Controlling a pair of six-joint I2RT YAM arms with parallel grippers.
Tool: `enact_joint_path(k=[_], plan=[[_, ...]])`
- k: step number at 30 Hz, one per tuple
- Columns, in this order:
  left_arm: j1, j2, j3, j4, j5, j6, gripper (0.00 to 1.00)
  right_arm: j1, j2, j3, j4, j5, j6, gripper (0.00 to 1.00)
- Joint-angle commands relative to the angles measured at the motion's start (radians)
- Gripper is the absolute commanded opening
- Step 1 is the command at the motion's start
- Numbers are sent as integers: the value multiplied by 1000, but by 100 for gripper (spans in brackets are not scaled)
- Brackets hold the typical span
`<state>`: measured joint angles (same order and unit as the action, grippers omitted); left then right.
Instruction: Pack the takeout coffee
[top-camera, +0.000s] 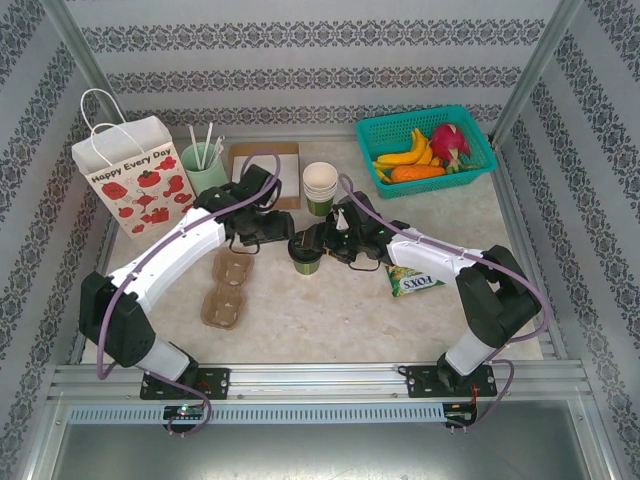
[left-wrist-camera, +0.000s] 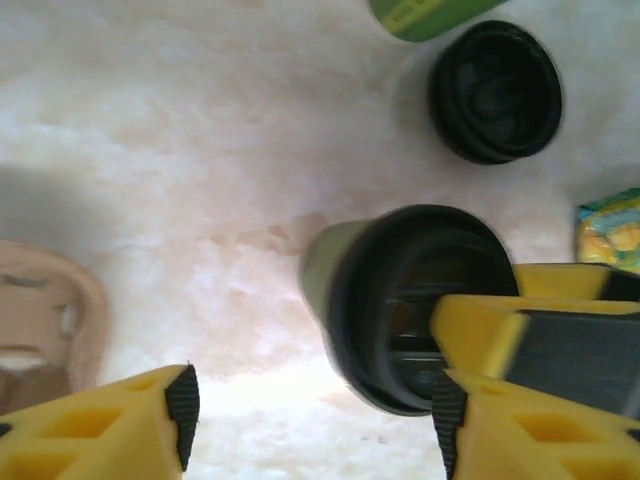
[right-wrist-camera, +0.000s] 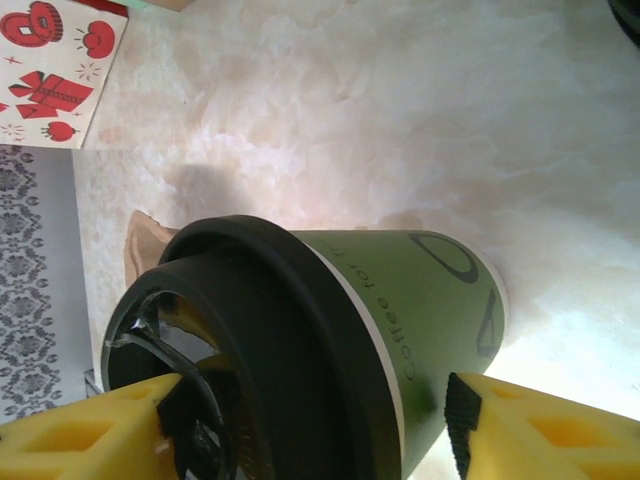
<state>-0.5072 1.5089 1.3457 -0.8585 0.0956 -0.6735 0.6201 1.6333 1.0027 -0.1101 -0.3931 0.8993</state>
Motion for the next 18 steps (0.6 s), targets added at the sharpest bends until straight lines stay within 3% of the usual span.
enact_joint_path(k=[1,5,9,18], plan=[[53,-6,-49,-11,-83,-69,85,13,5,33,-63,58,-62,71],[115,34,-99,-9,-45,-101,100,16,-11,57,-56,57,-116,79],[121,89,-110,35,20,-105,100,29,-32,69,-51,81,-168,98],[121,160,-94,71,78,-90,100,71,4,134,-144,145,-253,98]])
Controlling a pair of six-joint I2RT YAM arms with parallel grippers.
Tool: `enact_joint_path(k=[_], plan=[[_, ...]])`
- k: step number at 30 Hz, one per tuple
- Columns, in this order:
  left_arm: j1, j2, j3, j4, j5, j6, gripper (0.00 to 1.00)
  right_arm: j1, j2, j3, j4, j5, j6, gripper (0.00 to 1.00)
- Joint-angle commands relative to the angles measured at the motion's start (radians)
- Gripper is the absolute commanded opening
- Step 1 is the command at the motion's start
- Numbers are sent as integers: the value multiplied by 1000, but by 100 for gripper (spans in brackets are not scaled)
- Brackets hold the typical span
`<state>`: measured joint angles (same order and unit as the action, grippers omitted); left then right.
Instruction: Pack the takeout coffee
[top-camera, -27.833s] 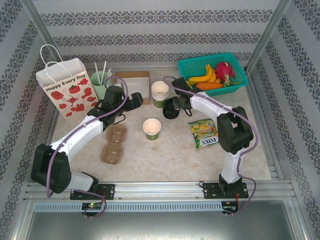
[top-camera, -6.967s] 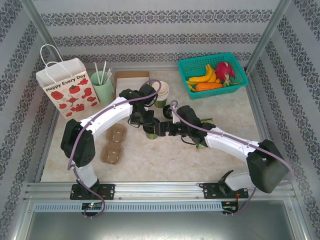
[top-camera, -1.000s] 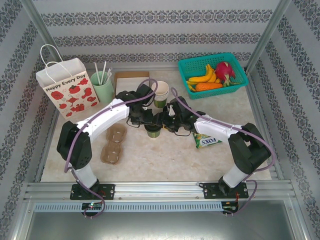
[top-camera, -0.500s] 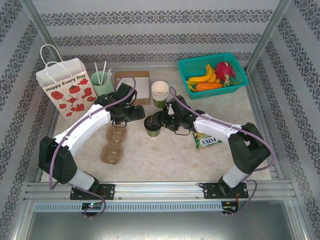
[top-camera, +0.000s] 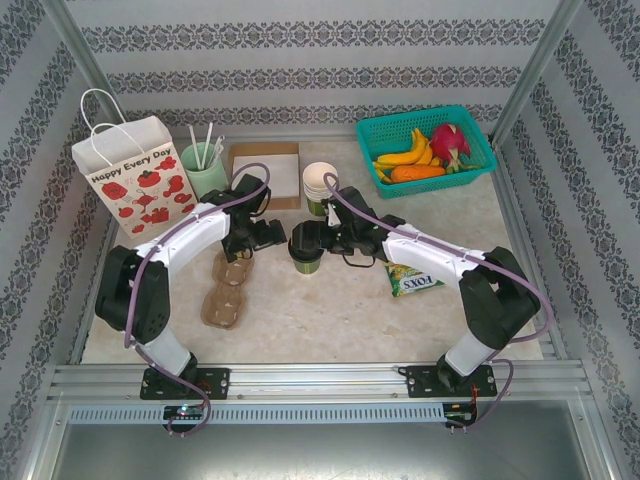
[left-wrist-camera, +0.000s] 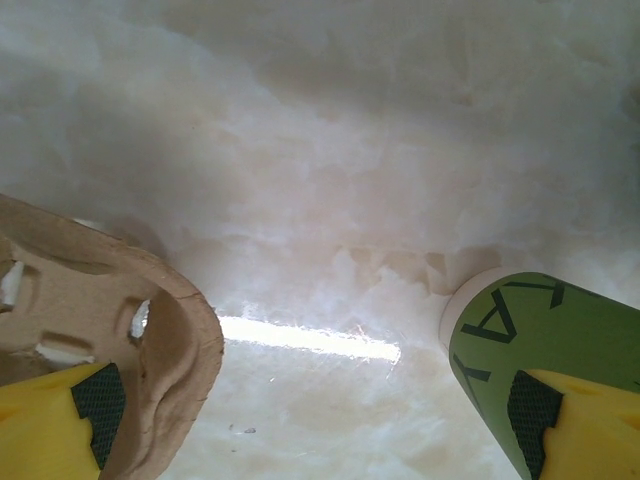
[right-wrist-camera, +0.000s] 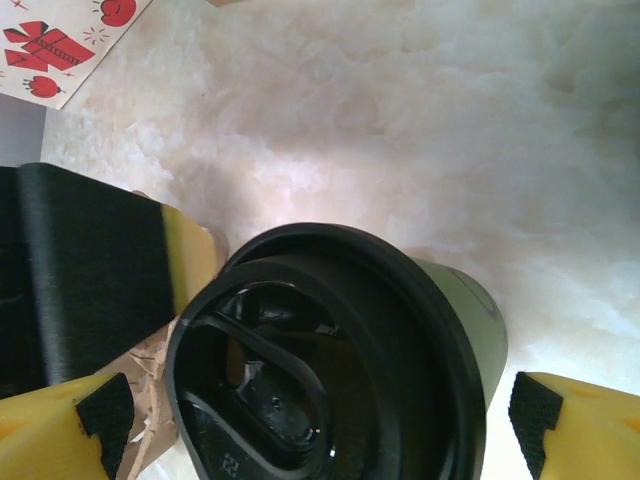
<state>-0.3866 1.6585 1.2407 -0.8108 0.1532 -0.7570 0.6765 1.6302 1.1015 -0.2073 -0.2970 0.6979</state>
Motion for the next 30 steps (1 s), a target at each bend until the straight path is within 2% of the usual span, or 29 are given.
enact_joint_path(k=[1,14,19,25,30], plan=[[0,13,11,24,25,-5,100,20,14,42,-56,56,-56,98],[0,18,-13,41,60,-17,100,68,109,134,-194,139,-111,96],[0,15,-12,43,65,-19,100,77,141,148,-235,183,-107,82],[-1,5,-12,48,69,-23,100,85,158,139,-308,217,-114,81],[-1,-38,-13,68,53,-28,100,73,82,83,-335,249,-104,76]])
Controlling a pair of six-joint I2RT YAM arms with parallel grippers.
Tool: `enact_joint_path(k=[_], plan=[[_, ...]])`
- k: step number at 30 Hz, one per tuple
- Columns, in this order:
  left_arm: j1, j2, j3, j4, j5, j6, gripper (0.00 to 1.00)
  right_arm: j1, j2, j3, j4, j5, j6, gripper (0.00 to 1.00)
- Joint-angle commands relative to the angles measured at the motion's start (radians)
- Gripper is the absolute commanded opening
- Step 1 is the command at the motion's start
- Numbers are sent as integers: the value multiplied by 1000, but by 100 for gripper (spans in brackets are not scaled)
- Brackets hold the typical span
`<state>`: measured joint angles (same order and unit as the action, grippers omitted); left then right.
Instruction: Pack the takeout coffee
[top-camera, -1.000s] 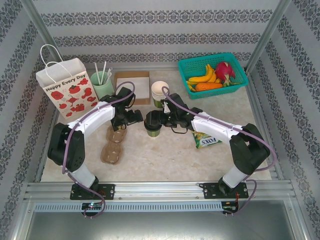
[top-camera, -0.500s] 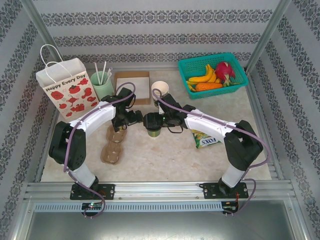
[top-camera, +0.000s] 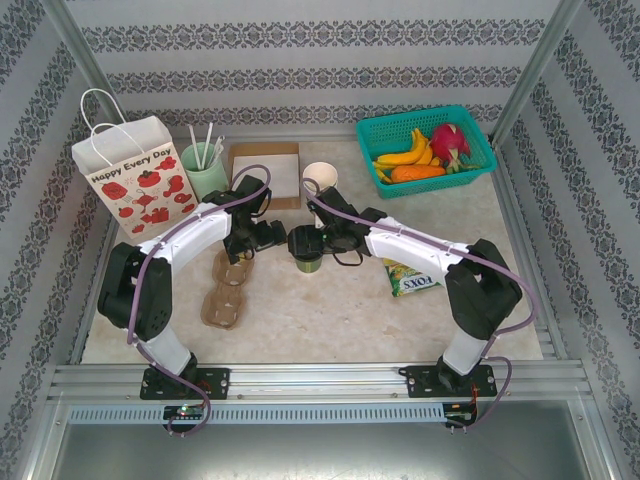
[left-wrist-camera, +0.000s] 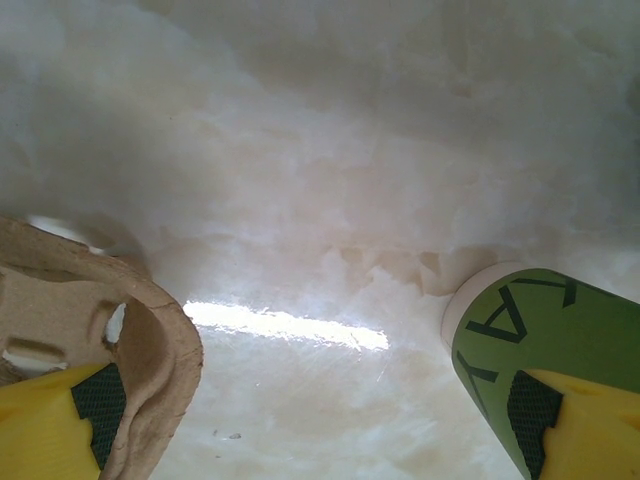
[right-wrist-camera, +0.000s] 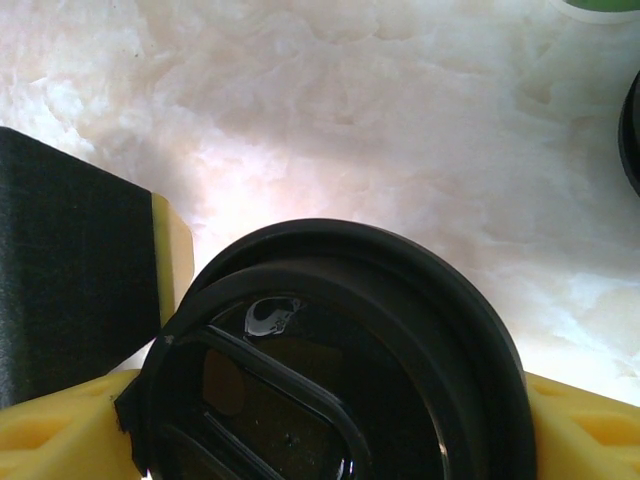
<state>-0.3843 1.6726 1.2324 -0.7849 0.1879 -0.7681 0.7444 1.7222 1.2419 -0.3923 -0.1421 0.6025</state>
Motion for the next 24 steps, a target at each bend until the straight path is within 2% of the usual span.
enact_joint_path(k=[1,8,12,18,24], plan=[[-3,-66,-5,45,7,-16,100,-7,-38,-77,-154,104,-6,76],[-2,-142,-17,79,-43,-6,100,-158,-198,-228,-117,83,9,75],[-2,-206,-51,116,-46,7,100,-251,-238,-272,-117,120,20,75],[-2,-295,-97,159,-82,4,100,-397,-240,-313,-52,82,42,75],[1,-346,-124,156,-136,-5,100,-457,-170,-259,18,72,31,75]])
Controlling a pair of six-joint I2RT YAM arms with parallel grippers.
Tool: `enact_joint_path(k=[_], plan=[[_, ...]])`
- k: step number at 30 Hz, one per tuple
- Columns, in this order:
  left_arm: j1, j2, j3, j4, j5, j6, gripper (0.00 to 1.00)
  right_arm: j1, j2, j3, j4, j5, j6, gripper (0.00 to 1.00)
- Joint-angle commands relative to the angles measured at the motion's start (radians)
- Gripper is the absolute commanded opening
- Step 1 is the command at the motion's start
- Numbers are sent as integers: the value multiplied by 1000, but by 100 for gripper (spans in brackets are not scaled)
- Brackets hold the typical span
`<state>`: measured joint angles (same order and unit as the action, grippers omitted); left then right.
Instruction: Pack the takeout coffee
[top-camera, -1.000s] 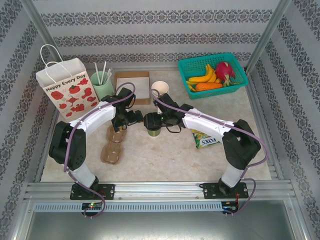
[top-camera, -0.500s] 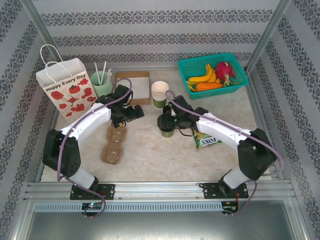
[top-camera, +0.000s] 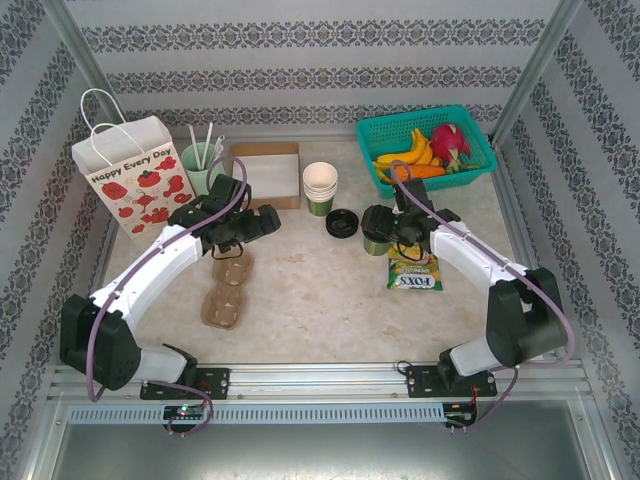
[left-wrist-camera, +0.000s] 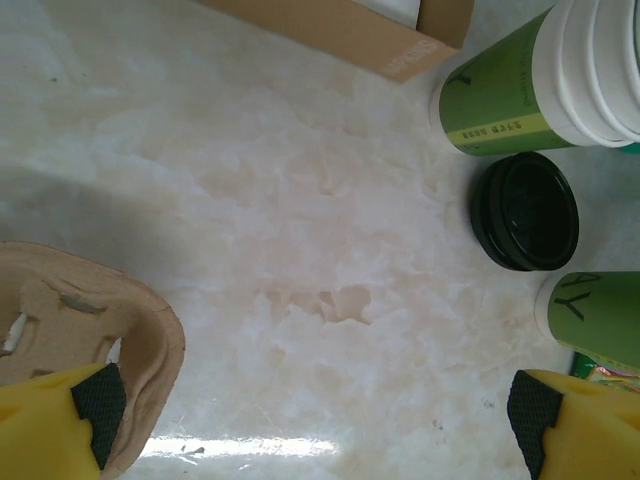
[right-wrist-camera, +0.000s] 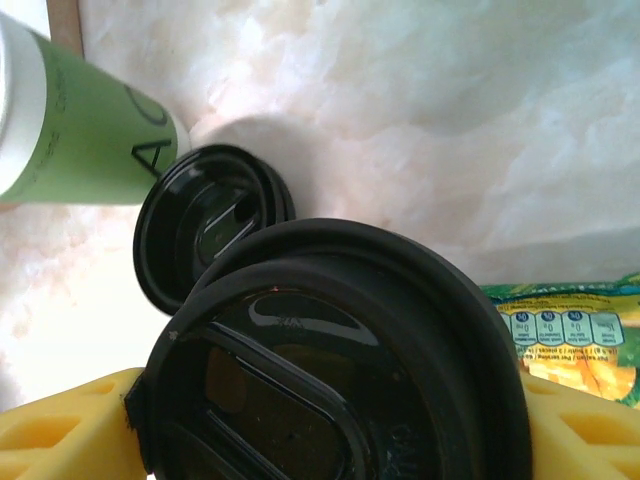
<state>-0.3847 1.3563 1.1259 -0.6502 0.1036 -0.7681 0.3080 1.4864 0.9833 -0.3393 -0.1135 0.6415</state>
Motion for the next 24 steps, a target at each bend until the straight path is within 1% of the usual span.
enact_joint_path(k=[1,7,12,17,24], plan=[[0,-37,-22,19,-58,-8,100,-27,82,10,-21,34,-9,75],[19,-66,-46,-20,-94,-17,99,-36,185,110,33,5,-17,75],[91,-76,-67,-116,-117,-19,99,-31,281,229,30,-24,-23,75],[130,-100,-115,-122,-128,-10,99,-20,359,325,13,-20,-13,76],[172,-96,-148,-135,-108,23,99,-12,473,478,-9,-2,1,78]])
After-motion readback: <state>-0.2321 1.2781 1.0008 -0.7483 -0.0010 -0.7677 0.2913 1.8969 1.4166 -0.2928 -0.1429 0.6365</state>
